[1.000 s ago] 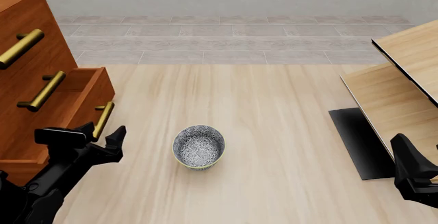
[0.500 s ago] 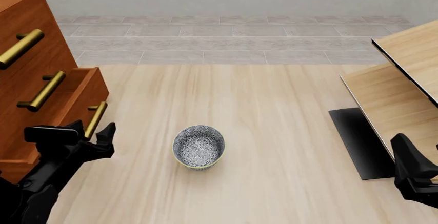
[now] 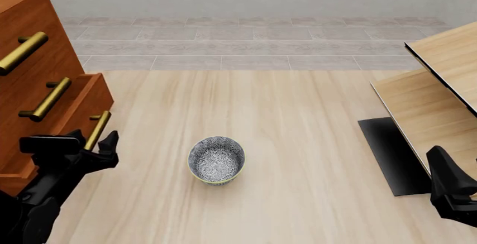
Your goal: Close the bottom drawer of the cabinet.
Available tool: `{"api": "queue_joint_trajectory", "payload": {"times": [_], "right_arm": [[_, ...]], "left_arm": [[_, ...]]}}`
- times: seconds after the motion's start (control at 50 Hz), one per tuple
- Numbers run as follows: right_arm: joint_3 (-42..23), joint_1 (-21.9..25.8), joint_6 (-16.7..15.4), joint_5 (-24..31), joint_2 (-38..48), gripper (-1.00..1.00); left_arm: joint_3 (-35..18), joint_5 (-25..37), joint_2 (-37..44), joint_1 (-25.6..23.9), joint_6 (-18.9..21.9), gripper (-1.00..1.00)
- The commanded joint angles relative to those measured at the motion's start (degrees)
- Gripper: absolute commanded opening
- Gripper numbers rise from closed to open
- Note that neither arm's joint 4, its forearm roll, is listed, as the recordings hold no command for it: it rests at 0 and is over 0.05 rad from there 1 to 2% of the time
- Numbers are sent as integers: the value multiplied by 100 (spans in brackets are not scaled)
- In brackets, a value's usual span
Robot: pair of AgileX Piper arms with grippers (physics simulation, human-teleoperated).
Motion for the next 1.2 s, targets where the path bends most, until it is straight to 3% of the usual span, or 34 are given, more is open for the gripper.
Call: {"api": "queue_joint_trajectory", "payload": {"times": [0.02,1.2], "right_arm": [[-1,-13,0,31,-38,100],[1,45,-24,-125,169,100]], "left_arm": [[-136,-1,82,220,20,100],[-646,-1,634,1121,163,100]]}}
